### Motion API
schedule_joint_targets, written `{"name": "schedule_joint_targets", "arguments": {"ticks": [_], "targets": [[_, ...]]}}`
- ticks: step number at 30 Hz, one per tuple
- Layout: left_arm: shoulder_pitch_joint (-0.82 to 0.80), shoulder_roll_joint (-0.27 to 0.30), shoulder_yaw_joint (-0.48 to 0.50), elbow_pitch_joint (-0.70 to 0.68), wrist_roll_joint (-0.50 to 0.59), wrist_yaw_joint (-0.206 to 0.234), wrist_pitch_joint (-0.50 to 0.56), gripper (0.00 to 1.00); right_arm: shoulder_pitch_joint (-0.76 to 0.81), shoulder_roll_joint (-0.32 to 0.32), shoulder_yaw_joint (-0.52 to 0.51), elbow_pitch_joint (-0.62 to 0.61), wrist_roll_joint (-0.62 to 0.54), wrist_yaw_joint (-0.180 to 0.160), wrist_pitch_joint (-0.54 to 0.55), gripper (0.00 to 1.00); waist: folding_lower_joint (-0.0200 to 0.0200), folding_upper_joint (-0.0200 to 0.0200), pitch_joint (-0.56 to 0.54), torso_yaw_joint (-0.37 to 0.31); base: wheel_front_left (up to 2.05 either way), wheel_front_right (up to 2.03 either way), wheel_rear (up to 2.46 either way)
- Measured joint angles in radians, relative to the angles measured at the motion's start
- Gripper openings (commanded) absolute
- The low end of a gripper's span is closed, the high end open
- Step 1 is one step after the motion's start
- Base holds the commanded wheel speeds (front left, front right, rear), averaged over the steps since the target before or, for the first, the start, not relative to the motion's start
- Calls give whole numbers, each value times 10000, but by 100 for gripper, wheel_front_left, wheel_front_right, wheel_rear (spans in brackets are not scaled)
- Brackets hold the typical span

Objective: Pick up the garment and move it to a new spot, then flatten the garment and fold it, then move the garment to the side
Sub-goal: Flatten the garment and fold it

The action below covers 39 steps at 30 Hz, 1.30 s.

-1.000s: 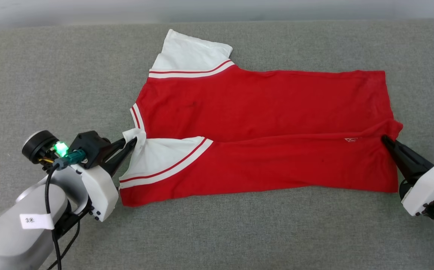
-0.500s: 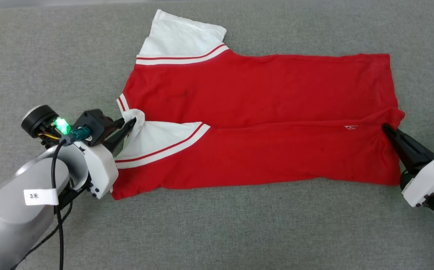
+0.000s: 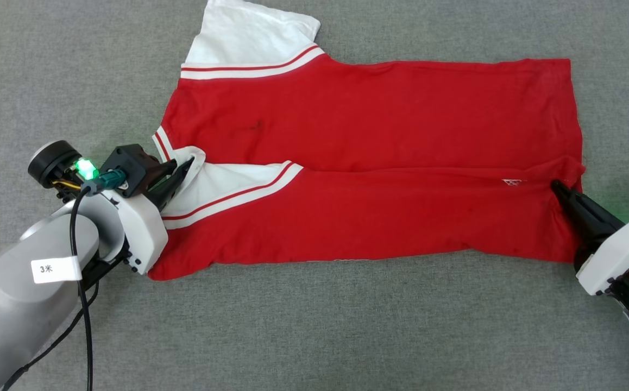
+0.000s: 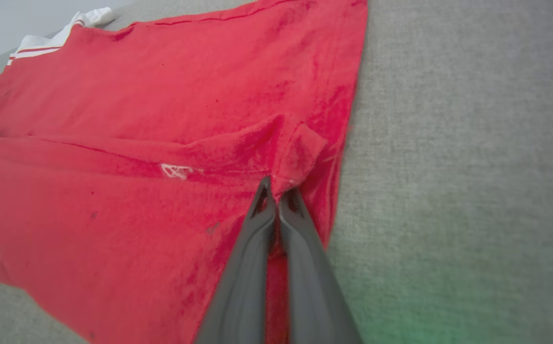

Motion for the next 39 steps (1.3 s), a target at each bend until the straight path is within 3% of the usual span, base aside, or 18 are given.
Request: {"name": "schedule_joint_targets", "arguments": {"ticks": [2,7,8,9,10,11,12,13,14,22,30,39], "targets": [[-55,-67,-58,125,-132,0,-23,0,-84,46,31,130,-54,0,44,0,0,0,22,24,0,0,0],[-81,-261,-148,464,-324,-6,-40,45,-251,67,117,322,-190,0,119,0,-1,0,-5,116,0,0,0],[-80,-278,-163,533,-351,-6,-42,66,-270,67,176,345,-217,0,194,0,0,0,-17,133,0,0,0],[-73,-286,-184,560,-397,-6,-46,96,-281,65,192,376,-234,0,217,5,-1,0,-32,148,0,0,0],[-69,-311,-159,585,-453,-6,-58,100,-291,65,186,401,-221,0,221,27,-1,0,-47,167,0,0,0],[-66,-332,-107,623,-476,-6,-69,100,-295,65,199,403,-217,0,249,42,0,0,-64,185,0,0,0],[-61,-337,-31,633,-479,-6,-69,100,-298,61,213,407,-219,-2,265,42,0,0,-87,204,0,0,0],[-39,-334,61,635,-477,-2,-69,100,-297,59,194,416,-215,-2,263,95,0,0,-119,223,0,0,0],[17,-320,207,600,-476,23,-69,100,-292,61,199,416,-215,-2,270,100,-1,0,-154,239,0,0,0],[1200,-182,1398,-293,-288,573,-69,100,-98,48,-25,163,-232,-2,205,100,0,0,-521,384,0,0,0],[2884,98,2545,-1964,40,1643,-69,100,737,-90,-623,-357,-683,-2,144,100,-1,0,-1095,551,0,0,0],[4832,242,3010,-3716,671,2681,-69,100,2352,140,-1733,-1087,-1170,-2,213,100,-1,0,-1772,830,0,0,0]]}}
